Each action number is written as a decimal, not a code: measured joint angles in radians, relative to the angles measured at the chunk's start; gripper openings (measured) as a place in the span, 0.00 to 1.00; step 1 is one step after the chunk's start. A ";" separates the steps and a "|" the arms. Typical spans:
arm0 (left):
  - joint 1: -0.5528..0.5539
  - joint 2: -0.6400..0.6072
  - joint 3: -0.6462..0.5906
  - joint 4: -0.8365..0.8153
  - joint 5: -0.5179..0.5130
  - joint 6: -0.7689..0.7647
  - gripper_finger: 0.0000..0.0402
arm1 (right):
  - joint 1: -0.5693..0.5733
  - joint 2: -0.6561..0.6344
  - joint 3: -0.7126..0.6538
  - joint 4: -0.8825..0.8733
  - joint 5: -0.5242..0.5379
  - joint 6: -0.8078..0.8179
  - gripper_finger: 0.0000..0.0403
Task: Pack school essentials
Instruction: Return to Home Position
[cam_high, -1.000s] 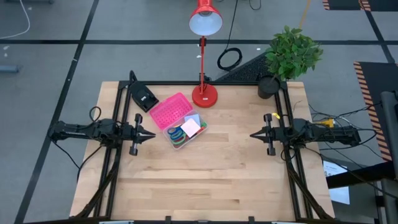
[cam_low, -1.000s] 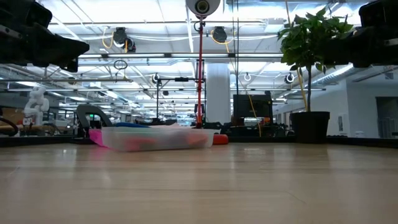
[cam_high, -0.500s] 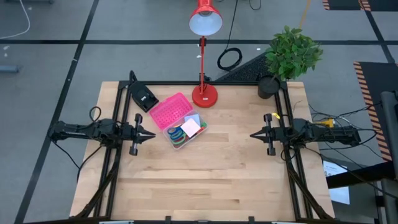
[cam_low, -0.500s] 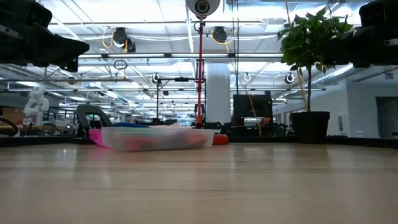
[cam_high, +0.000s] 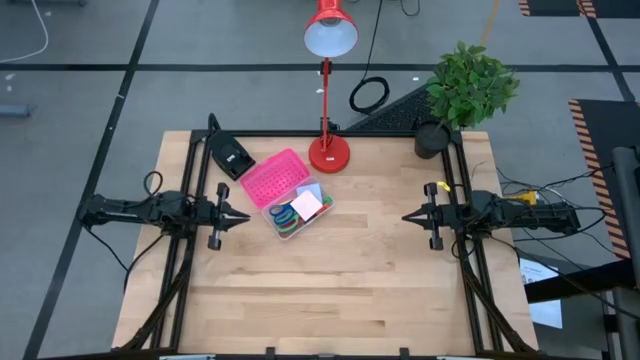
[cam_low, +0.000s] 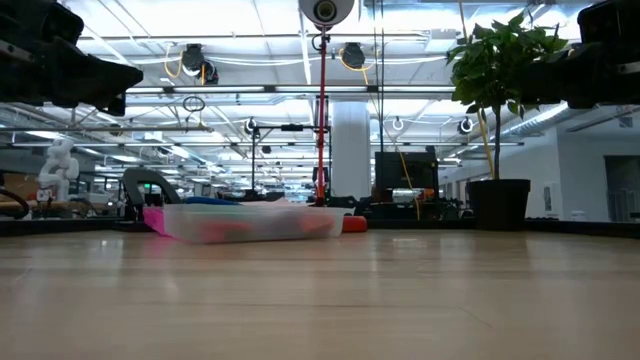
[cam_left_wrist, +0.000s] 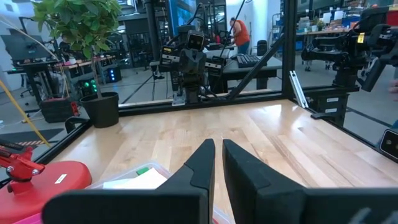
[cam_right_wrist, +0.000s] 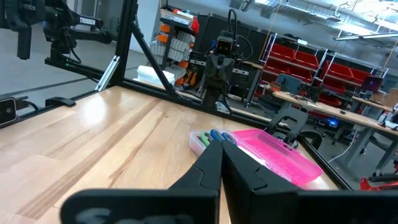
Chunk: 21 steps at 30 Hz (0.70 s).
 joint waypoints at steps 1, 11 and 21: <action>0.000 0.000 0.000 0.000 0.000 0.000 0.09 | 0.000 0.000 0.000 0.000 0.000 0.000 0.00; 0.000 0.000 0.000 0.000 0.000 0.000 0.09 | 0.000 0.000 0.000 0.000 0.000 0.010 0.00; 0.000 0.000 0.000 0.001 -0.001 0.000 0.09 | -0.001 0.000 0.000 -0.014 0.110 0.138 0.00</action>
